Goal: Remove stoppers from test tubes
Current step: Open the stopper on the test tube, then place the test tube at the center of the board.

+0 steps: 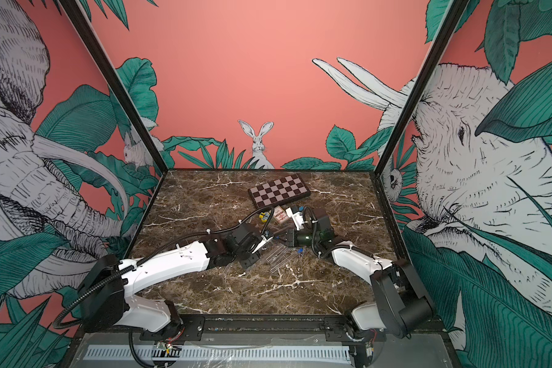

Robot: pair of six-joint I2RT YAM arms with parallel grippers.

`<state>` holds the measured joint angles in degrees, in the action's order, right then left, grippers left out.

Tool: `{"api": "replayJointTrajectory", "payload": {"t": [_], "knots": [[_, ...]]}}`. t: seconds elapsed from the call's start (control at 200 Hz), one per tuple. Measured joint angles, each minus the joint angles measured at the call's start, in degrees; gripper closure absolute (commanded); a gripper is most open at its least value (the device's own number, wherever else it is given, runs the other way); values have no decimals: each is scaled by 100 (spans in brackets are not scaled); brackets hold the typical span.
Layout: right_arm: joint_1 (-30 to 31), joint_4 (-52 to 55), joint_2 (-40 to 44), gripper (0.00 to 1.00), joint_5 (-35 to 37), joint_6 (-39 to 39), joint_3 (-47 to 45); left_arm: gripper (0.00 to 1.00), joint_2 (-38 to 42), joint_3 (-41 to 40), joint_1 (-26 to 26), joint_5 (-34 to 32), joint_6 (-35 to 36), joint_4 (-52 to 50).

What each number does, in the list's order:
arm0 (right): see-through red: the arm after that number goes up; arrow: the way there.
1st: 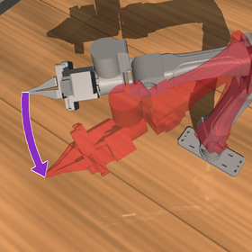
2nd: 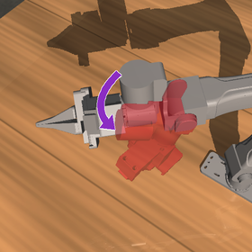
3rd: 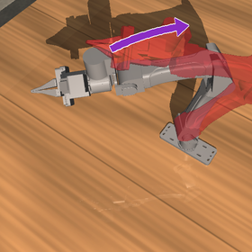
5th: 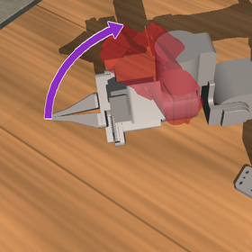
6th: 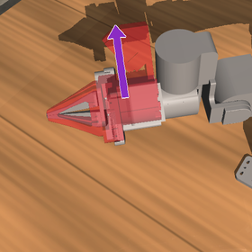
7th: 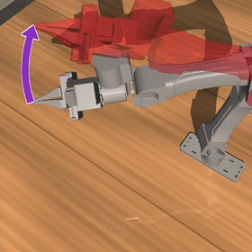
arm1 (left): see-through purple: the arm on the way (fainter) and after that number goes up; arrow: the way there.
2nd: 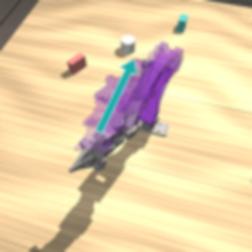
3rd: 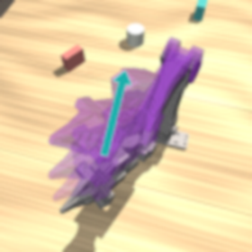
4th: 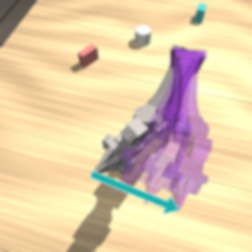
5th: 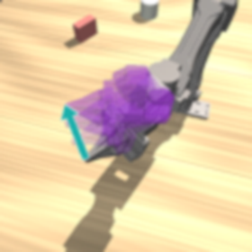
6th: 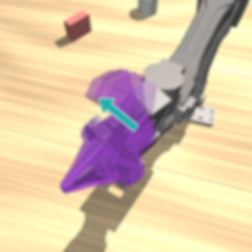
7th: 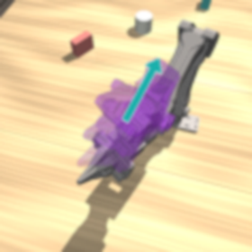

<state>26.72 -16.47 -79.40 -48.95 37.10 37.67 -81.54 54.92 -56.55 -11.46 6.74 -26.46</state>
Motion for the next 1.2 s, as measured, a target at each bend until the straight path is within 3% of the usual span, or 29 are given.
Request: {"api": "replayJointTrajectory", "payload": {"t": [0.22, 0.465, 0.64, 0.84, 1.2], "knots": [[-76, 372, 9, 100, 61, -208, 57, 100, 55, -81, 157, -33, -98, 9], [-236, 1683, 363, 100, 684, -964, 212, 100, 35, 83, 1274, -35, -463, -284], [-236, 2583, 562, 100, 1351, -1528, 420, 100, -647, 643, 1860, -199, -710, -654], [-236, 3397, 619, 100, 2000, -2055, 684, 100, -1412, 704, 2415, -334, -920, -833], [-236, 3821, 619, 100, 2474, -2369, 734, 96, -2129, 800, 2719, -343, -1062, -944]]}}
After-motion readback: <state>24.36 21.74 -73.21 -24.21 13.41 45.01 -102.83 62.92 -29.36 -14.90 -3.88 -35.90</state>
